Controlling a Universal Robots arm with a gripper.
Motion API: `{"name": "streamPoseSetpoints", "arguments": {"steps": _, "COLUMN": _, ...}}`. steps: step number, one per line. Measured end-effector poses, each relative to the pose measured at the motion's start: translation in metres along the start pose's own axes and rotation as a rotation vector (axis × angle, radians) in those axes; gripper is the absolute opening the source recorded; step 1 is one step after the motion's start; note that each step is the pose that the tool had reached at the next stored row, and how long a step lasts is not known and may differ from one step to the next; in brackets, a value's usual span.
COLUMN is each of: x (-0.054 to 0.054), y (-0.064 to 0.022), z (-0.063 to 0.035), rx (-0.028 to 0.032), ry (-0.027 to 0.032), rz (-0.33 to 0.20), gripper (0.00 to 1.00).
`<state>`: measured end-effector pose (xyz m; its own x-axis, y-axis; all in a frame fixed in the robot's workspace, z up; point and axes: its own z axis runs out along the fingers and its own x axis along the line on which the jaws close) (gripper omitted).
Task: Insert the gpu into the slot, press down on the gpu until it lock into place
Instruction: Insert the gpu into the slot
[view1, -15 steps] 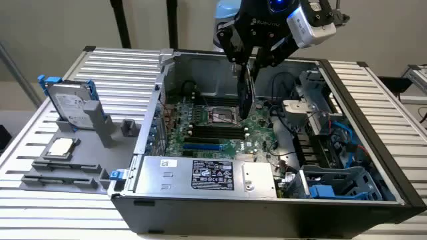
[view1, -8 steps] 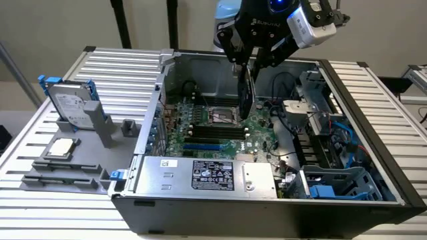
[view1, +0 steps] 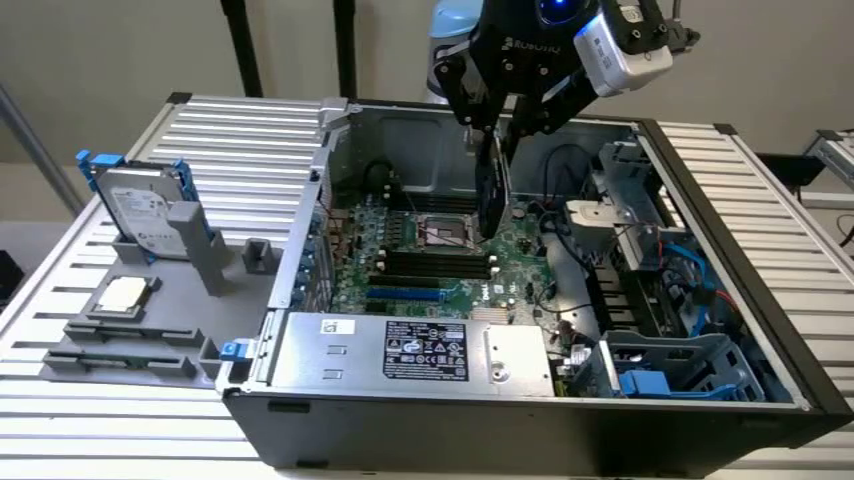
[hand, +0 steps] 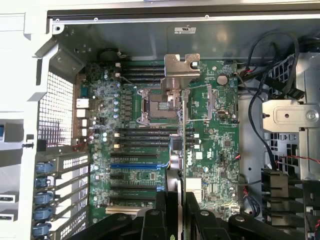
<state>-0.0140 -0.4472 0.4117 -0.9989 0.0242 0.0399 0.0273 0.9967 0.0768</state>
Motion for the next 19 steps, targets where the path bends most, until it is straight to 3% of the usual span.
{"name": "streamPoseSetpoints", "arguments": {"steps": 19, "x": -0.0001, "y": -0.0002, "z": 0.003, "rx": 0.0131, "ry": 0.0251, "rz": -0.327, "gripper": 0.27}}
